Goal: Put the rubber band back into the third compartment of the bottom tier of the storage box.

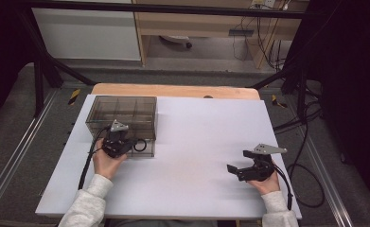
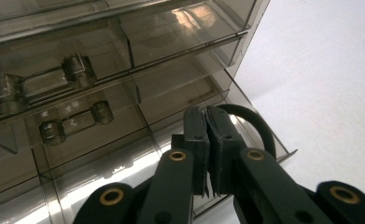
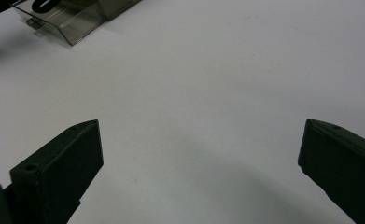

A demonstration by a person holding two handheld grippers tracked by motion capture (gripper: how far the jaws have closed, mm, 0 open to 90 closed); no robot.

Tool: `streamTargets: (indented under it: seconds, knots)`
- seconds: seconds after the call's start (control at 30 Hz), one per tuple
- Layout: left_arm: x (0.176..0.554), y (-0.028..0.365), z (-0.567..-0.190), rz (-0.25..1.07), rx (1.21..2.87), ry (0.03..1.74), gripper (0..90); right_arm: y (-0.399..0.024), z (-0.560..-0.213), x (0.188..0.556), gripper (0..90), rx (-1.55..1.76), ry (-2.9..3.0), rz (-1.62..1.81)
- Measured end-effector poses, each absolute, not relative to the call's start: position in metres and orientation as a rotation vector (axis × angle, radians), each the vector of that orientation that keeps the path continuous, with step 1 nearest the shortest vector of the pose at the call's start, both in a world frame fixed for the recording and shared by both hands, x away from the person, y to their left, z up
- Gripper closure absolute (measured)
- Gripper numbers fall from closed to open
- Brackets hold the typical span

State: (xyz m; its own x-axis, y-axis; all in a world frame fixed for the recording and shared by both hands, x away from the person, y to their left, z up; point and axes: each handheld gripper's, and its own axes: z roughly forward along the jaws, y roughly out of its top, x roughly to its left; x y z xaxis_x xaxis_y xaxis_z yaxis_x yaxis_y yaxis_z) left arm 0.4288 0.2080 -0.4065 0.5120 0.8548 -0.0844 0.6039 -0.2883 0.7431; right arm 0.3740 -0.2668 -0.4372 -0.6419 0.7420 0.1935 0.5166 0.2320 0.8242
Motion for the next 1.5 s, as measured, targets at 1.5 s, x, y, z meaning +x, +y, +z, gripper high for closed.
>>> streamTargets:
  seconds: [1.5]
  knots:
    - [0.441, 0.197, -0.434, 0.435, 2.079, 1.198, 86.8, -0.267, -0.437, 0.374, 0.5, 1.183, 2.265, 1.373]
